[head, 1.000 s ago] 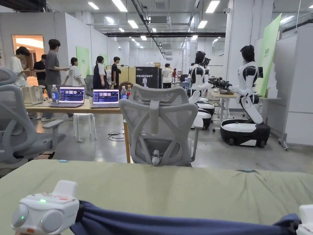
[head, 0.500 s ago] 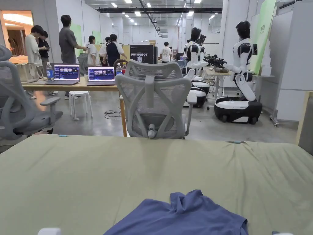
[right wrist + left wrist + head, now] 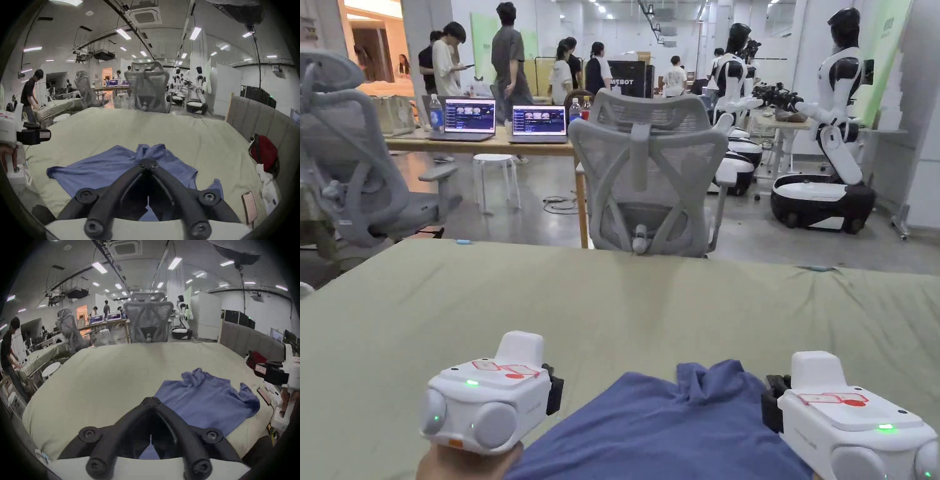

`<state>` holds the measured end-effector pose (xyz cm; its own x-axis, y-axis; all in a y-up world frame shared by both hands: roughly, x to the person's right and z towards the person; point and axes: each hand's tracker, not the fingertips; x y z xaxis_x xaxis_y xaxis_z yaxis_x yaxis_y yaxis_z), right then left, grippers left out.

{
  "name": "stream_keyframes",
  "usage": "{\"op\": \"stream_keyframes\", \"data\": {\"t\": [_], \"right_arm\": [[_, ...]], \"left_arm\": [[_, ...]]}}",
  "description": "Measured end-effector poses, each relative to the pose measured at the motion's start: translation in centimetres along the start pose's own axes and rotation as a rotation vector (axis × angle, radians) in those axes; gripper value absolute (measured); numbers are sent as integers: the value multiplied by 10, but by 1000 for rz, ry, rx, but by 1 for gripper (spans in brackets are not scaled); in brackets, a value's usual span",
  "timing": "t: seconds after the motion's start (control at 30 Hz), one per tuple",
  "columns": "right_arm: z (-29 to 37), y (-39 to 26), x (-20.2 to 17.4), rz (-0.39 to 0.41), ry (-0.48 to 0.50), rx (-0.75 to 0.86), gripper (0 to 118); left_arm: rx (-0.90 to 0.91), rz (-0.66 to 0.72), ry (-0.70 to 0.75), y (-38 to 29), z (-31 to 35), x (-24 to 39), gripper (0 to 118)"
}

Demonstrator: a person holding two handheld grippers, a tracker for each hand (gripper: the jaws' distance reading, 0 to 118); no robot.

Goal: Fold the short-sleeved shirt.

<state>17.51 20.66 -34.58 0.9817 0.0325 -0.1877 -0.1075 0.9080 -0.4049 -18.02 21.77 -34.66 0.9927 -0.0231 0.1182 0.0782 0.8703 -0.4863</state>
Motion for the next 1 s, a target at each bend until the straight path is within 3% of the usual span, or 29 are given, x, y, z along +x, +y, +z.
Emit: {"op": "stream_keyframes", "data": {"t": [0.1, 0.23, 0.27, 0.33, 0.37, 0.47, 0.53, 0.57, 0.63, 0.67, 0.93, 0.97, 1.0], "right_arm": [[-9, -2, -11, 40, 3, -17, 0], [-31, -10, -20, 34, 42, -52, 0], [-37, -12, -22, 42, 50, -60, 0], [-48, -15, -27, 47, 61, -72, 0], [-54, -16, -28, 46, 66, -80, 0], [-62, -15, -31, 52, 70, -100, 0], [-70, -15, -27, 57, 68, -112, 0], [-77, -15, -23, 60, 66, -122, 0], [-87, -14, -13, 68, 55, -138, 0], [-94, -12, -6, 78, 42, -147, 0], [-189, 11, 74, 67, -75, -238, 0], [-207, 10, 82, 60, -65, -257, 9], [-224, 6, 93, 46, -51, -300, 34]], "left_arm": [[-170, 67, 28, -11, -14, -43, 0], [-360, 214, -60, -43, -34, -104, 0], [-374, 228, -75, -52, -37, -112, 25], [-380, 222, -52, -64, -41, -117, 92], [-396, 217, -48, -70, -45, -118, 106], [-457, 219, -84, -86, -57, -117, 98], [-510, 232, -54, -97, -70, -119, 80], [-543, 220, -43, -104, -77, -119, 65], [-623, 205, -77, -116, -88, -121, 11], [-580, 233, -91, -116, -87, -121, 3], [-378, 174, -62, -84, -46, -109, 2], [-378, 172, -68, -82, -45, -107, 2], [-374, 168, -67, -81, -44, -106, 2]]}}
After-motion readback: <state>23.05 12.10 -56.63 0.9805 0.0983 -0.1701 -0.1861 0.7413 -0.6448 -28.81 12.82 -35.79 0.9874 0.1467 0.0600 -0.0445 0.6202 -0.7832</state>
